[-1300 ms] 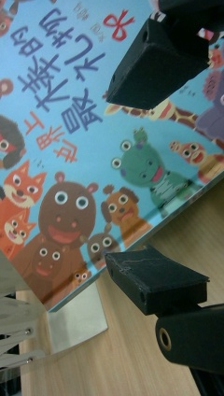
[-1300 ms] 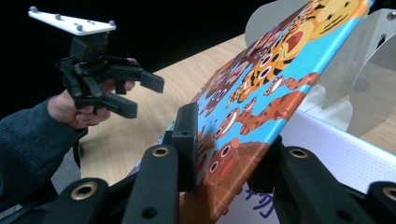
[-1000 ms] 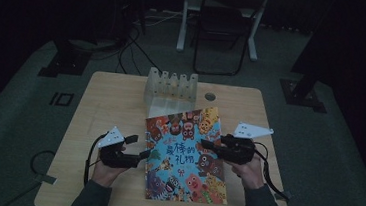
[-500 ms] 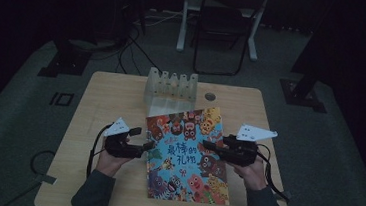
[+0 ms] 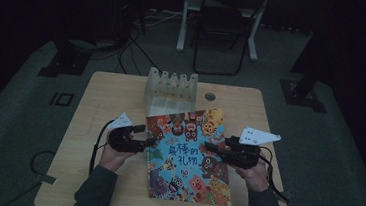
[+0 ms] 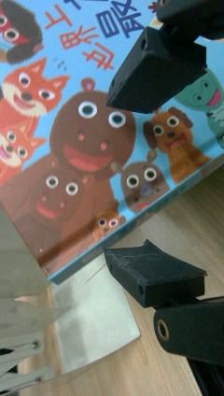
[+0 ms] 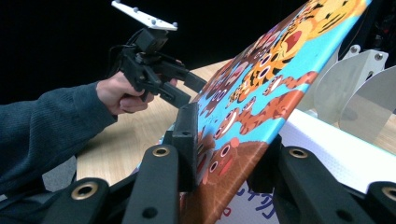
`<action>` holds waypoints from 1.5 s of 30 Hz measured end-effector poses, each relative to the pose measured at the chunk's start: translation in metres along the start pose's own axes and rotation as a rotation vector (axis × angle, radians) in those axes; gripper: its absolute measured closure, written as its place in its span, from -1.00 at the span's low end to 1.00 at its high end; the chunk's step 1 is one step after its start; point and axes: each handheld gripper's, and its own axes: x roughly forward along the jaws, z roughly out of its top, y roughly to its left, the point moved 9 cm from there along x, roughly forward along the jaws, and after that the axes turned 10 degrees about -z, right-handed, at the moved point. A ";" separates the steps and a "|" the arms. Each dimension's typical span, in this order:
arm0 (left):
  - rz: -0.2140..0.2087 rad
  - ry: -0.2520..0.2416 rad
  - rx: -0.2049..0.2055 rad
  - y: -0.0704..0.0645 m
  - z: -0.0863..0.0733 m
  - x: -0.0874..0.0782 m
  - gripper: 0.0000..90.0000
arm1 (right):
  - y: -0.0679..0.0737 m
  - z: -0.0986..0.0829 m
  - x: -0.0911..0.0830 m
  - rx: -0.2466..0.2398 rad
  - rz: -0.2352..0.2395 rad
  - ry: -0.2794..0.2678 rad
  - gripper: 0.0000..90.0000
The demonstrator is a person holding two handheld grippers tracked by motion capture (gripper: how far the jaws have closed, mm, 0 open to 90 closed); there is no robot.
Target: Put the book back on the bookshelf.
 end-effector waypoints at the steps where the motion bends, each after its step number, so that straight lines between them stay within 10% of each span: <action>1: -0.010 0.003 -0.003 0.000 0.000 0.001 -0.49 | 0.000 0.000 -0.001 -0.002 0.001 -0.002 0.55; 8: -0.061 0.008 -0.021 -0.002 0.003 0.007 -0.56 | 0.000 0.000 -0.002 -0.009 0.004 -0.011 0.55; 28: 0.045 0.028 0.081 -0.014 0.011 0.006 -0.45 | -0.014 -0.009 -0.012 0.008 0.002 0.011 0.59; 45: 0.022 -0.038 0.106 -0.026 0.026 0.001 -0.36 | -0.029 -0.021 -0.014 -0.016 -0.018 0.123 0.42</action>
